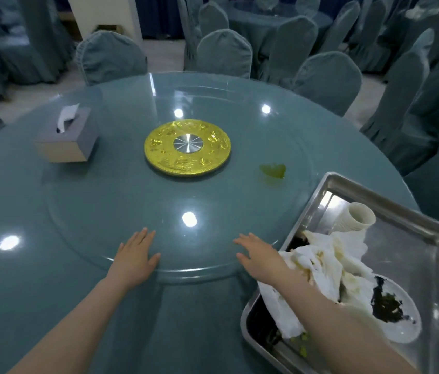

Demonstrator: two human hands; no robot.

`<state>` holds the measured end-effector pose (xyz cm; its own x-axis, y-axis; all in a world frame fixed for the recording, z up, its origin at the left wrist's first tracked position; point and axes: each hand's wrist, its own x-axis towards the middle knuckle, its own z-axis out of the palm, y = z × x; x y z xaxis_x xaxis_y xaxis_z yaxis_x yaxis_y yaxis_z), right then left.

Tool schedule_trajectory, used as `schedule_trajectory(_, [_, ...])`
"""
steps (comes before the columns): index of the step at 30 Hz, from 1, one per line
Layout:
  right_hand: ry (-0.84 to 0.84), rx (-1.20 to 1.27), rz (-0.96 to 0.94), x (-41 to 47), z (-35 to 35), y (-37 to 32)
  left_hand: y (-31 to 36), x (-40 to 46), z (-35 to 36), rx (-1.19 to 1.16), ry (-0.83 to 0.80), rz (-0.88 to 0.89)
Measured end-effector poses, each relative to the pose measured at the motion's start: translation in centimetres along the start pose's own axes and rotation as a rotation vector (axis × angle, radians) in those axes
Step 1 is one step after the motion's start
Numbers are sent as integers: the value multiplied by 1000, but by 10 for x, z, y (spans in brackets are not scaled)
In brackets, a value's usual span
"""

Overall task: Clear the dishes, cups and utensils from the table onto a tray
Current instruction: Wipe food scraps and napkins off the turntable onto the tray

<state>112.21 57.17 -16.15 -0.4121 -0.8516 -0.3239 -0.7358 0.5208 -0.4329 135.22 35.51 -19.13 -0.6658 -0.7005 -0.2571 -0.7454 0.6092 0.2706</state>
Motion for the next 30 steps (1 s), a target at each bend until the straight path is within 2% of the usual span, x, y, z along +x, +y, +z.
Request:
schedule_trajectory(8, [-189, -226, -16, 49, 25, -33, -31, -25, -20, -90, 100, -78])
schedule_trajectory(13, [-98, -363, 161, 51, 5, -21, -38, -32, -29, -167, 143, -106])
schedule_trajectory(20, [53, 7, 164, 48, -12, -60, -41, -47, -48, -285, 201, -152])
schedule_trajectory(26, [53, 45, 86, 50, -27, -97, -54, -60, -68, -361, 322, -199])
schedule_trajectory(30, [47, 58, 56, 49, -34, -106, -58, -64, -73, -349, 326, -210])
